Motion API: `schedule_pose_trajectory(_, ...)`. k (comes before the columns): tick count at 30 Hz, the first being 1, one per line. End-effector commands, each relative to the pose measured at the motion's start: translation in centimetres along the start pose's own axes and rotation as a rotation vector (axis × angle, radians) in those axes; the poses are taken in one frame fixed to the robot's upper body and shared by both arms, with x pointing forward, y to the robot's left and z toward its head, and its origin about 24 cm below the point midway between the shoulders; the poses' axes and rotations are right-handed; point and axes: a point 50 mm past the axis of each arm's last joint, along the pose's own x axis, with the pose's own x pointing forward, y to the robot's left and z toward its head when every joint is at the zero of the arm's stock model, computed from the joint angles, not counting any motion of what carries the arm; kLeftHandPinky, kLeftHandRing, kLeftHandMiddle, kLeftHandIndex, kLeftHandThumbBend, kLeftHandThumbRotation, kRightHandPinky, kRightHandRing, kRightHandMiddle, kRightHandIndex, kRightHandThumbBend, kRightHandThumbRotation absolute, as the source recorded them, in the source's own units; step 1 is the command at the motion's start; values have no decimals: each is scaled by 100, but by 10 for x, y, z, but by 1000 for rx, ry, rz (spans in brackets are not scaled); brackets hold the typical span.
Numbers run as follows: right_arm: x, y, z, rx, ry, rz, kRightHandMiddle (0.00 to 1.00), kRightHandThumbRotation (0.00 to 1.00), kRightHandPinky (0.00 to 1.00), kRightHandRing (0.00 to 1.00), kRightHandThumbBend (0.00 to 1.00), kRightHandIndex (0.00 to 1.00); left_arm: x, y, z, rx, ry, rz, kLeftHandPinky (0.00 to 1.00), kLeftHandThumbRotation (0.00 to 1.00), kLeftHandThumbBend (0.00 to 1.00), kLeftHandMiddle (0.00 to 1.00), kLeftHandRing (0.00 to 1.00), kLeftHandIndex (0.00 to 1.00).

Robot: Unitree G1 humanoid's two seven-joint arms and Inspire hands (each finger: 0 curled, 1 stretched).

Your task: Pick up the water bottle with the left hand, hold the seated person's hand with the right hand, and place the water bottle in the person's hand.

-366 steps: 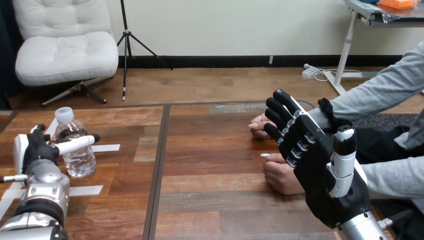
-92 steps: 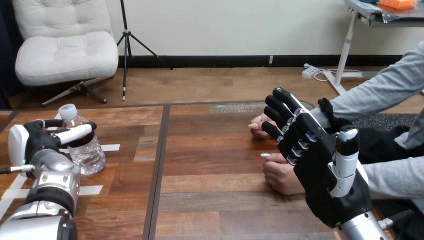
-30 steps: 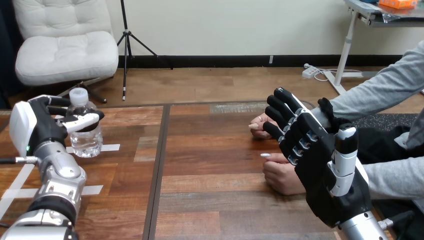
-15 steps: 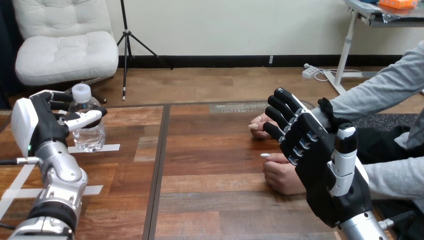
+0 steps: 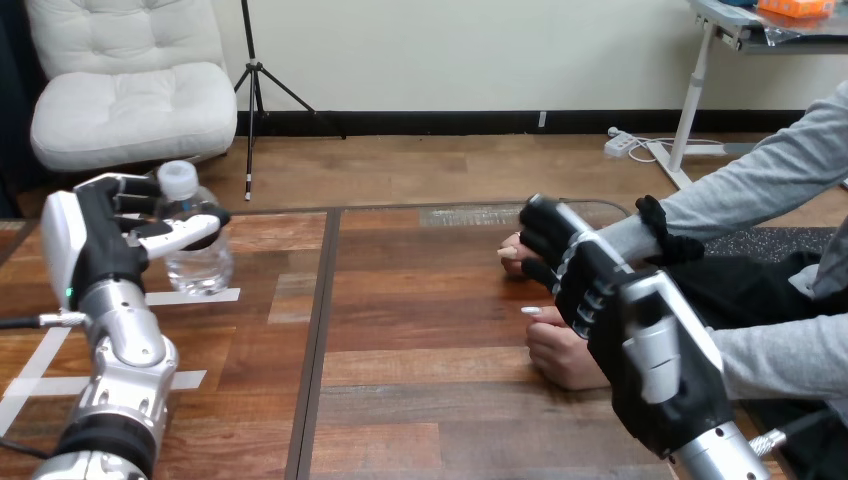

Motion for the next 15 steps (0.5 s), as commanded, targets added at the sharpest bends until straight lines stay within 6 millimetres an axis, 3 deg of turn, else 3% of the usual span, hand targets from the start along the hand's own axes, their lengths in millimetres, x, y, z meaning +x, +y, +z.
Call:
schedule_pose_trajectory(1,20,-16,13,-172,-75,20,95,100,97,96,96,92,6,1,37,-65,-127,9,37,0,83,49,44,48)
schedule_pose_trajectory(15,32,-41,14,-425,-73,18,90,91,86,90,100,88,-5,0,45,-114,-129,-33,36,0,84,48,43,47)
